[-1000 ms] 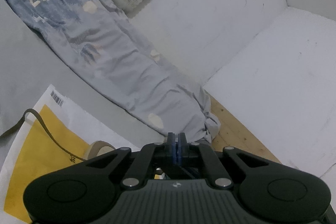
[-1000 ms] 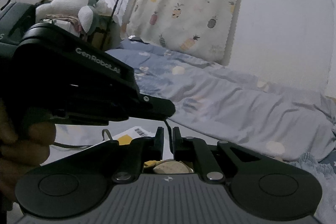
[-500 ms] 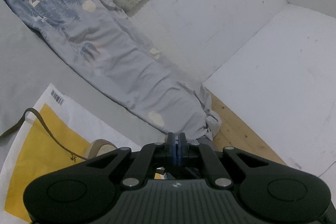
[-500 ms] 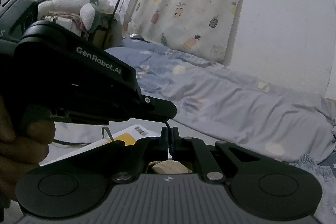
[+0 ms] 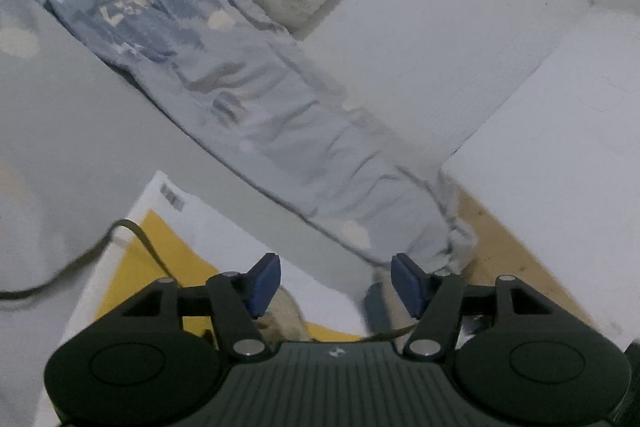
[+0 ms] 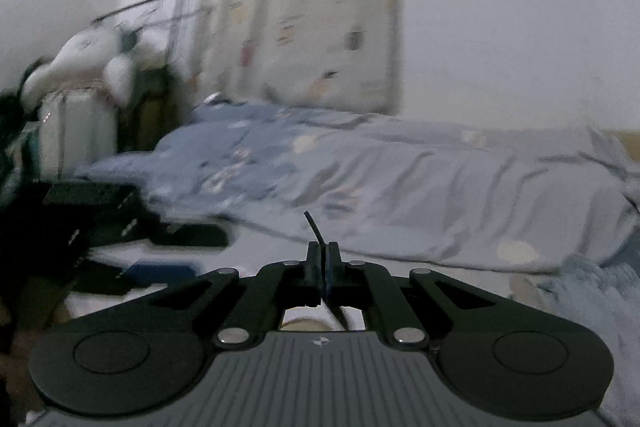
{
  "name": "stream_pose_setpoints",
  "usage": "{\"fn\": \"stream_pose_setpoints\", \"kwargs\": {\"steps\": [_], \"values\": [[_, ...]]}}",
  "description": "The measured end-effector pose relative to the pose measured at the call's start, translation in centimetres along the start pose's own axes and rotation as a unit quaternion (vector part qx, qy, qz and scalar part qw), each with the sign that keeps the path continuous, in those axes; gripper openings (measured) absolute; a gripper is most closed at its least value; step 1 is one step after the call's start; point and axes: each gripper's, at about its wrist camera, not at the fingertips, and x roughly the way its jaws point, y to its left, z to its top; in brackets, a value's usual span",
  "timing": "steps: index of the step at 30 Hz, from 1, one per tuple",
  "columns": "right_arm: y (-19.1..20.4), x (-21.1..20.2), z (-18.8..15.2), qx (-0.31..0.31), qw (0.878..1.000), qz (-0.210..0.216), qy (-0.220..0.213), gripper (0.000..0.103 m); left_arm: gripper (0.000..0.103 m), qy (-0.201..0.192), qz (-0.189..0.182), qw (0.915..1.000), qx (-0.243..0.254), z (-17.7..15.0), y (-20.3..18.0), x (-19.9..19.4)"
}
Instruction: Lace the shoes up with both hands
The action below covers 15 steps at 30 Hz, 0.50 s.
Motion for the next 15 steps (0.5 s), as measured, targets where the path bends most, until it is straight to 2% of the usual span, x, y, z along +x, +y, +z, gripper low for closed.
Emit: {"fn": "stream_pose_setpoints", "kwargs": {"steps": [2, 4, 8, 11, 15], "values": [[-2.0, -0.2, 1.0, 0.030, 0.999, -0.021, -0.010, 0.001, 0.060, 0.021, 0.032, 0.9990, 0.026, -0.1, -0.4, 0.4], [-3.6, -0.5, 2.2, 0.036, 0.997, -0.061, -0.029, 0.001, 0.060, 0.042, 0.067, 0.9951, 0.059, -0.5, -0.9, 1.0], [-7.2, -2.0, 5.3, 0.064, 0.983, -0.155, -0.077, 0.001, 0.060, 0.083, 0.075, 0.9889, 0.098, -1.4, -1.8, 1.7], [-8.5, -3.7, 7.1, 0.050, 0.967, -0.227, -0.108, 0.001, 0.060, 0.106, 0.082, 0.9831, 0.125, -2.1, -2.3, 2.0], [-8.3, -5.4, 8.6, 0.037, 0.957, -0.251, -0.144, 0.001, 0.059, 0.130, 0.081, 0.9783, 0.139, -2.6, -2.3, 2.2]]}}
